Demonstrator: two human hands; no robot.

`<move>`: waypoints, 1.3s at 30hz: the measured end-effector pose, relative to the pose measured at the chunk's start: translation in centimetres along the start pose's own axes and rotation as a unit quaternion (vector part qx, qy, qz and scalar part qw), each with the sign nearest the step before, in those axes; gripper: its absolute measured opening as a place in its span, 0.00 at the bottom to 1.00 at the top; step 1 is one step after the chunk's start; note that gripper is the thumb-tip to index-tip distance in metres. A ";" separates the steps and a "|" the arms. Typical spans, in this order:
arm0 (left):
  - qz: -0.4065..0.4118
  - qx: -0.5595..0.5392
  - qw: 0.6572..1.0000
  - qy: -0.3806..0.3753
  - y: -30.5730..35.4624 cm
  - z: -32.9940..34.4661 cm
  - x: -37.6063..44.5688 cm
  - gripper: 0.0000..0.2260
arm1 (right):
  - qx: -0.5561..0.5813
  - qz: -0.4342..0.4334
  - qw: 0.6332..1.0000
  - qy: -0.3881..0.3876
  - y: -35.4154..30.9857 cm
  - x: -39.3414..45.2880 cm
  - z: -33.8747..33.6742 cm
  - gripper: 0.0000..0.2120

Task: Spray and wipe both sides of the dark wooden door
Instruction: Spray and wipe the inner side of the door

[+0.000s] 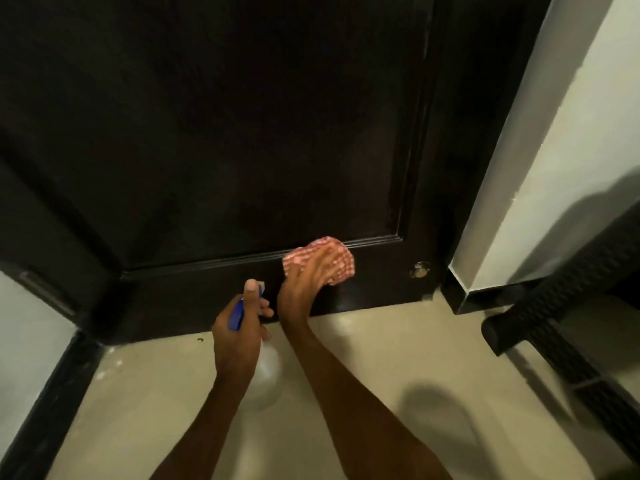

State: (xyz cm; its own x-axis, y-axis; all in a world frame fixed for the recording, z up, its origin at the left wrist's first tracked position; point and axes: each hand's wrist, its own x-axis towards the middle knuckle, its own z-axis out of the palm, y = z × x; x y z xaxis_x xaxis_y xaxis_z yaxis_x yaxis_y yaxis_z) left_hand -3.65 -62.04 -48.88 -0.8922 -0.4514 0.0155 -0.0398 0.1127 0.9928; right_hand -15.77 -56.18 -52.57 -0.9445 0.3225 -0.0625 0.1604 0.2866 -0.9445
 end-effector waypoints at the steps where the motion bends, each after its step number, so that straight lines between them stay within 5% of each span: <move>1: 0.007 0.007 1.000 0.004 0.1 -0.5 -0.1 0.20 | 0.002 -0.010 0.998 0.061 1.5 0.5 0.6 0.32; 3: 0.021 0.022 1.000 0.008 0.2 -1.1 -0.1 0.20 | -0.113 -0.122 0.981 0.099 4.9 1.1 0.4 0.33; 5: 0.023 0.022 0.999 0.008 0.6 -1.1 -0.2 0.21 | -0.206 -0.172 0.963 0.036 7.6 1.4 -2.6 0.30; 7: 0.022 0.023 0.999 0.003 1.5 -0.4 0.1 0.22 | -0.226 -0.202 0.946 0.111 9.2 3.5 -6.4 0.27; 17: 0.023 -0.021 0.999 -0.029 5.8 5.9 -0.6 0.24 | 0.053 -0.087 0.950 0.294 2.1 9.2 -18.4 0.29; 23: 0.036 -0.049 0.998 -0.028 8.9 5.1 -1.2 0.25 | -0.064 -0.255 0.940 0.216 -1.0 6.3 -15.1 0.33; 31: 0.024 -0.072 0.997 -0.024 21.5 2.4 0.6 0.25 | 0.027 -0.260 0.942 0.213 -14.9 6.1 -20.1 0.28; 39: 0.005 -0.088 0.995 -0.045 43.4 1.7 1.1 0.27 | 0.056 -0.276 0.943 0.177 -35.5 4.2 -33.0 0.27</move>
State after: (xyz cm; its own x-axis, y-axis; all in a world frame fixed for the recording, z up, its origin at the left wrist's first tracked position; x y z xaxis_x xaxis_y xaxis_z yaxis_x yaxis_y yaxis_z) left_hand -7.06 -56.17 -5.99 -0.9288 -0.3699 0.0217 0.0407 -0.0437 0.9982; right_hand -15.92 -35.20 -8.69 -0.7176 0.4389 0.5408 -0.3775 0.4074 -0.8316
